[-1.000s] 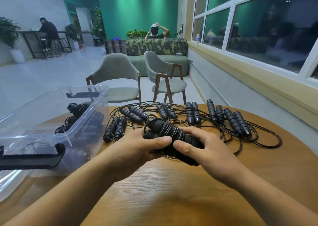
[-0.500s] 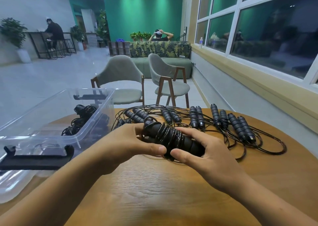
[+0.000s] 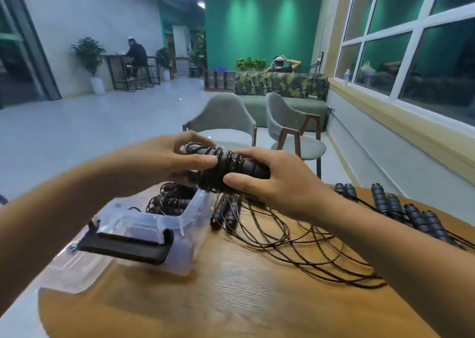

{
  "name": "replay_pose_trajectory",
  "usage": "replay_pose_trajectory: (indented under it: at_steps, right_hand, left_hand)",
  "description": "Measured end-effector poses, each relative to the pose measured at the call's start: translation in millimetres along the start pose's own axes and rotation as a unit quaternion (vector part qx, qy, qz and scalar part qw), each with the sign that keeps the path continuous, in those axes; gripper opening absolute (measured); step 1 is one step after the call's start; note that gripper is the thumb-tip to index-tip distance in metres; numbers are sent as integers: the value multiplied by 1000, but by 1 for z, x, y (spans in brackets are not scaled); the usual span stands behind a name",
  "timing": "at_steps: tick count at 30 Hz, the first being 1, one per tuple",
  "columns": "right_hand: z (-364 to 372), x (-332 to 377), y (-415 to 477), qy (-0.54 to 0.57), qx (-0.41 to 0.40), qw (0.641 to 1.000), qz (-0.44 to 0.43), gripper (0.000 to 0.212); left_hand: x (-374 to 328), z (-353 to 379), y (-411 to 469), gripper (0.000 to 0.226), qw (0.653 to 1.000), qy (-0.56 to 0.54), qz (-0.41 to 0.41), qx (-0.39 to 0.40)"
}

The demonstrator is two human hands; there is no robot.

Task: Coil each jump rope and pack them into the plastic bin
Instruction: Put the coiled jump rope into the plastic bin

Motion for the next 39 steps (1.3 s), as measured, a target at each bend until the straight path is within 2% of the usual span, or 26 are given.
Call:
replay_pose_trajectory:
  at_steps: [6,10,12,16,22,26,30,36,37,39]
  right_hand:
    - [48,-12,82,-5,20,1000,21,37]
    - [74,-32,125,-17,30,998,51,65]
    - [88,-44,141,-26,51,995,77,68]
    - [105,-60,164,-51,75,991,103,59]
    - [123,-69,181,-134,139,975,105,62]
    - [145,-74,178,-201,194,956,86,50]
    - [165,-79,176,-273,233,931,61,41]
    - [177,-77,180,-302,234,923,40,27]
    - [179,-81,179,-304,244,920,42,26]
    - [182,-84,180,-313,250,915,43,21]
  left_hand:
    - [51,-67,30,58,996,-39,-67,-37]
    - [87,-91,49,72,991,-75,-98,-50]
    - [103,-94,58,63,989,-80,-112,-51]
    - [130,-90,71,34,981,-106,-155,-44]
    - [160,-90,84,32,971,-120,-200,-55]
    - [188,-80,92,43,966,-93,-237,-40]
    - [205,-69,97,41,964,-50,-260,-16]
    - [216,-72,102,47,964,0,-265,-18]
    - [215,-74,103,51,965,32,-257,-24]
    - [211,-82,107,62,957,166,-233,-39]
Point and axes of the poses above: each hand's wrist, its own y-axis towards the middle knuckle, its own z-axis out of the palm, x = y × z, the point moved 9 cm from there along y, towards the middle knuckle, and after that the axes turned 8 degrees about y, right-handed, at the moved point
